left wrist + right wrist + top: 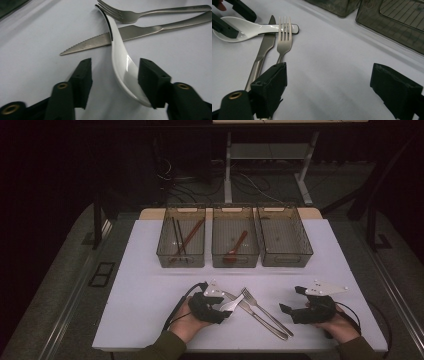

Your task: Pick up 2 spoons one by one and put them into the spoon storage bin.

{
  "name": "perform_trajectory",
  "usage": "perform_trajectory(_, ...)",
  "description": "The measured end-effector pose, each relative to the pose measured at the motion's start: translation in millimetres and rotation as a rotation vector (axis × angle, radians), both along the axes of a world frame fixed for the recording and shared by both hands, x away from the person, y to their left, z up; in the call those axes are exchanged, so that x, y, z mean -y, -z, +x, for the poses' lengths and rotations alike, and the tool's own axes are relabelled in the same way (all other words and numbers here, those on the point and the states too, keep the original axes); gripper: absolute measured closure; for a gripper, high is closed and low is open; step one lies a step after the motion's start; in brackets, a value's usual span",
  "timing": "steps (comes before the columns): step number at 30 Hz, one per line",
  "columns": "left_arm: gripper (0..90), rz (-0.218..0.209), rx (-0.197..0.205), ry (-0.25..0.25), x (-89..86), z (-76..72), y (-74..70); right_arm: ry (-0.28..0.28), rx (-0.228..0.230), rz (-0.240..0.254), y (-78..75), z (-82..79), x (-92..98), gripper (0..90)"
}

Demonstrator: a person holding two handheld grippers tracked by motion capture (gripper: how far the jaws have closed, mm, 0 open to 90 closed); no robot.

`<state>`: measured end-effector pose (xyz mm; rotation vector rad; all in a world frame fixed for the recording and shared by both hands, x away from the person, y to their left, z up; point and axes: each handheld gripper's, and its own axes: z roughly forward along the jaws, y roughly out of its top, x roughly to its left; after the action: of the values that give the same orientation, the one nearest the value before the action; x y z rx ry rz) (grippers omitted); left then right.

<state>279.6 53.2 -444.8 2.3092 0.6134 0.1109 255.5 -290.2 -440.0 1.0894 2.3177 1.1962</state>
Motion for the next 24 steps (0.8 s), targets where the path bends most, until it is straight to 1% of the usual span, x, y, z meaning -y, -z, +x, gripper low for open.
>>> perform_trajectory(2, 58.6, -0.011, -0.023, 0.013, 0.7, -0.4, -0.6, -0.001, 0.0, 0.0, 0.0, -0.1, -0.2, 14.2)
perform_trajectory(3, 63.9, -0.013, -0.031, 0.008, 1.3, -1.3, -1.0, -0.003, 0.001, -0.001, 0.1, -0.1, -0.3, 14.2)
perform_trajectory(4, 66.0, -0.002, -0.029, -0.001, 1.7, -1.6, -1.9, -0.003, 0.002, -0.001, 0.1, -0.1, -0.4, 14.2)
perform_trajectory(6, 70.3, 0.006, -0.021, -0.014, 2.3, -1.3, -3.0, -0.003, 0.002, 0.0, 0.0, -0.1, -0.3, 14.2)
perform_trajectory(8, 74.7, 0.005, -0.022, -0.029, 2.5, -0.5, -3.6, -0.002, 0.001, 0.0, -0.3, -0.2, 0.1, 14.2)
perform_trajectory(10, 78.0, 0.011, -0.01, -0.033, 4.0, -0.7, -4.9, -0.001, 0.001, 0.001, -0.4, -0.2, 0.6, 14.2)
perform_trajectory(11, 79.2, 0.007, -0.009, -0.041, 5.0, -1.1, -5.2, -0.001, 0.002, 0.0, -0.4, 0.0, 0.6, 14.2)
perform_trajectory(13, 80.7, 0.013, 0.003, -0.041, 5.5, -1.0, -6.2, -0.002, 0.001, 0.0, -0.2, 0.1, 0.4, 14.2)
perform_trajectory(15, 81.6, 0.004, 0.001, -0.052, 5.1, -1.1, -6.3, -0.003, -0.002, 0.001, -0.1, -0.1, 0.1, 14.2)
perform_trajectory(20, 83.3, 0.017, 0.03, -0.067, 2.0, -0.1, -8.9, -0.001, 0.004, 0.005, -0.6, -0.3, 0.4, 14.2)
perform_trajectory(24, 83.4, 0.029, 0.046, -0.071, -0.7, 2.3, -9.6, -0.004, 0.0, 0.003, -0.4, 0.0, 0.5, 14.2)
